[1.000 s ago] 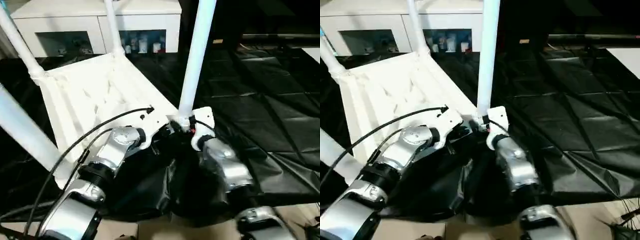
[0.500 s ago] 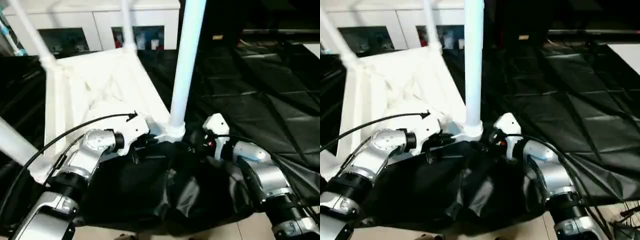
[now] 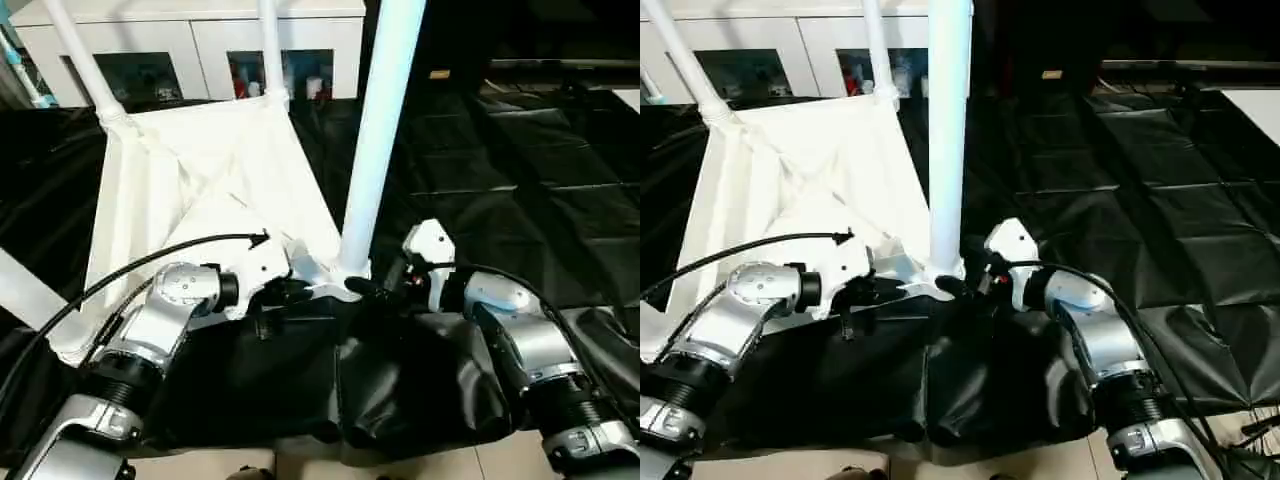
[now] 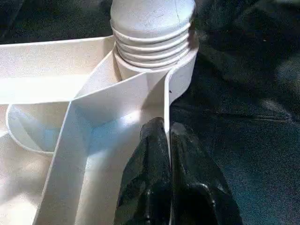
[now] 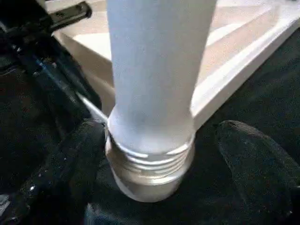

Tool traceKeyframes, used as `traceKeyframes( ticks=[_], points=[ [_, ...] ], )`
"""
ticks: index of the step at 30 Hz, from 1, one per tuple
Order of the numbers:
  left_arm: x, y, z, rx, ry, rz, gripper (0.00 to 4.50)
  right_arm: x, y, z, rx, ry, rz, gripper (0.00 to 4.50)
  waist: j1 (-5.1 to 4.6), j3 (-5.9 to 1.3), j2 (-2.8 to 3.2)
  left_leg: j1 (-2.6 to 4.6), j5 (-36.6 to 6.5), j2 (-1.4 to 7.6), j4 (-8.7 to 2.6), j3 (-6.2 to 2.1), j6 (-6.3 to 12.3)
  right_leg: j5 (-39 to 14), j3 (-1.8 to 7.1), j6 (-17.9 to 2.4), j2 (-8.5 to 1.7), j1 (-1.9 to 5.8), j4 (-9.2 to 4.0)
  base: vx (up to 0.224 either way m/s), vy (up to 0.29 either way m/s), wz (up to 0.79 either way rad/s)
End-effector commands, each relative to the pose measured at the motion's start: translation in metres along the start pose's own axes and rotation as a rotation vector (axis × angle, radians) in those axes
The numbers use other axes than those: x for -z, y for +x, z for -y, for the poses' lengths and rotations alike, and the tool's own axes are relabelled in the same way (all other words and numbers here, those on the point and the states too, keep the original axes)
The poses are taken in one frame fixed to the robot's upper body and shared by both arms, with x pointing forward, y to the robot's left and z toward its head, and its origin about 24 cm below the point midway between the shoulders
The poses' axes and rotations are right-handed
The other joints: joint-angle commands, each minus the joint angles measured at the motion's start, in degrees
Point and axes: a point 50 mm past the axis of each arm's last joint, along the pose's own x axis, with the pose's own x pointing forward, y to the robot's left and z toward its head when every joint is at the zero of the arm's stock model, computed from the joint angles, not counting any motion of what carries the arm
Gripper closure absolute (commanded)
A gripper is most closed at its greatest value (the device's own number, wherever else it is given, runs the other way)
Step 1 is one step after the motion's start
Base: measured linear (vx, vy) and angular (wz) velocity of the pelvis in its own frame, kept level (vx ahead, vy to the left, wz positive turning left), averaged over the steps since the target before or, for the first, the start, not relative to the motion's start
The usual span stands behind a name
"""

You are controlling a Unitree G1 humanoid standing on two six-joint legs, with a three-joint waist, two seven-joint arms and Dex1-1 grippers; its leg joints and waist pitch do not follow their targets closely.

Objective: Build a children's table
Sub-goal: Rotate leg to tighten

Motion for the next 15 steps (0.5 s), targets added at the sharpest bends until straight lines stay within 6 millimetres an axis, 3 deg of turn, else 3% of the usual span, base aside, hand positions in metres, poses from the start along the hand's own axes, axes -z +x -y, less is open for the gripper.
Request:
traceKeyframes(
  ticks=[1,10,15],
  points=[
    [0.007,0.010,0.017,0.097,-0.032,-0.002,4.50,-0.004,0.004,-0.002,-0.037,-0.024,0.007,0.35,0.17,-3.49,-0.62,0.93,-3.6,2.56,-2.71,-0.87,8.17,4.4,1.98,-16.9,-3.47,2.72,-1.61,0.000,0.000,0.00],
    [0.006,0.014,0.016,0.100,-0.030,-0.008,4.50,-0.009,0.019,-0.001,-0.052,-0.046,0.017,0.35,0.41,-3.22,-0.56,1.10,-7.9,2.64,-2.92,-0.91,5.51,-1.9,2.13,-16.3,-3.52,2.36,-2.01,0.000,0.000,0.00],
    [0.007,0.013,0.015,0.088,-0.029,-0.020,4.50,-0.008,0.019,-0.001,-0.063,-0.050,0.015,0.82,0.80,-3.50,-0.72,0.93,-5.7,2.49,-2.65,-0.93,6.06,1.4,2.11,-16.1,-3.47,2.53,-1.53,0.000,0.000,0.00]
  ],
)
